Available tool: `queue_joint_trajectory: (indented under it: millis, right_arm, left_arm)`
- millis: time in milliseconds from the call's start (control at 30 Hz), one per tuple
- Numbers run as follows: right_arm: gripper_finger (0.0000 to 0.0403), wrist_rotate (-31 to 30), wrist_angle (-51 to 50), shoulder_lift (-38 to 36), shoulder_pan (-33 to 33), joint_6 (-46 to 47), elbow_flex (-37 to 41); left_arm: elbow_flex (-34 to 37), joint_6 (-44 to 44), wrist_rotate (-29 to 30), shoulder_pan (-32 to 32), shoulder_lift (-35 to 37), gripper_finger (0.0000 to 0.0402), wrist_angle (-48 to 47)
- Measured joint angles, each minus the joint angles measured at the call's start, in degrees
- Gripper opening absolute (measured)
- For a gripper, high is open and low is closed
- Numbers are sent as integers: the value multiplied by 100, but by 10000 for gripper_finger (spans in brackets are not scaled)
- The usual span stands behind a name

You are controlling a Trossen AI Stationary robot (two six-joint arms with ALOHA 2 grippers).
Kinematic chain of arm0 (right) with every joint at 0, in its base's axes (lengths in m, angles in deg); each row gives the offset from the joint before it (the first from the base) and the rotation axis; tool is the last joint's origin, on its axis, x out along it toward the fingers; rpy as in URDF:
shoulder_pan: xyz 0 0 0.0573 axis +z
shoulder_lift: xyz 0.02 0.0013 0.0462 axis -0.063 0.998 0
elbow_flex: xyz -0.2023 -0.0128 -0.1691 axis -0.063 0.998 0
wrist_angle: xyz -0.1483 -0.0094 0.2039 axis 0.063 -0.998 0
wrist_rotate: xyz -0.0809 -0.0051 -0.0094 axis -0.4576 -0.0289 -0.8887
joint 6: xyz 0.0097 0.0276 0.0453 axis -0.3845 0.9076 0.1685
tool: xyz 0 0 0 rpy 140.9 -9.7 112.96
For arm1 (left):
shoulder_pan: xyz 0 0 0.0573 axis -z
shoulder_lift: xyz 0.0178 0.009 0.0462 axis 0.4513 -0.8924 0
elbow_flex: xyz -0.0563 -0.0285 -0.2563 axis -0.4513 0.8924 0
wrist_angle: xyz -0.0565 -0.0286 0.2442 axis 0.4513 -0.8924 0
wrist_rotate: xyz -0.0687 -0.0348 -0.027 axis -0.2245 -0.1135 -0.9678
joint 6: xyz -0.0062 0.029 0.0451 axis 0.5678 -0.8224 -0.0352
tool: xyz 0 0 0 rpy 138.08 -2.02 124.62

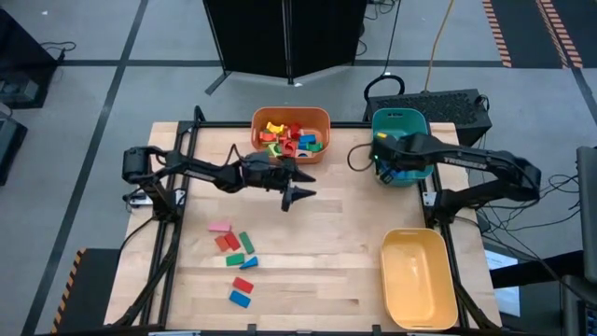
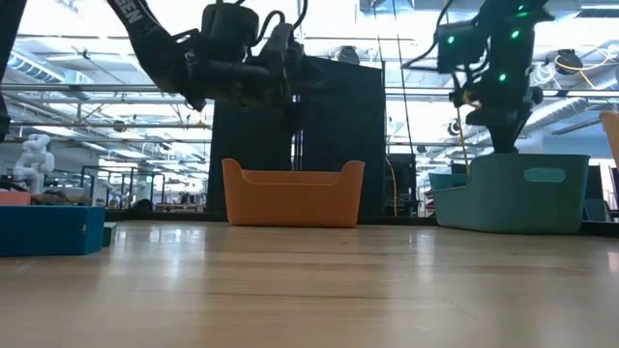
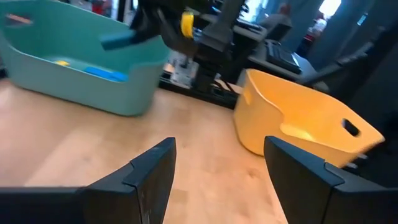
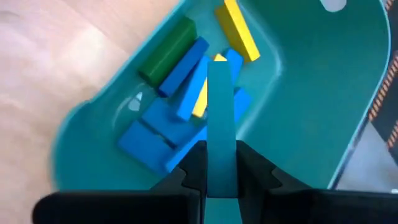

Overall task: Sort blocks by size
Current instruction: Put the blue rectangular block into the green bin, then put the green rectangular block into the green bin

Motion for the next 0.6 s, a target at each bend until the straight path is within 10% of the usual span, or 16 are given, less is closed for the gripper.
queue_joint_trajectory:
  millis: [600]
  right_arm:
    - [176, 929, 170, 505, -638, 194, -36]
  left_arm:
    - [-6, -121, -45, -267, 0, 242, -116]
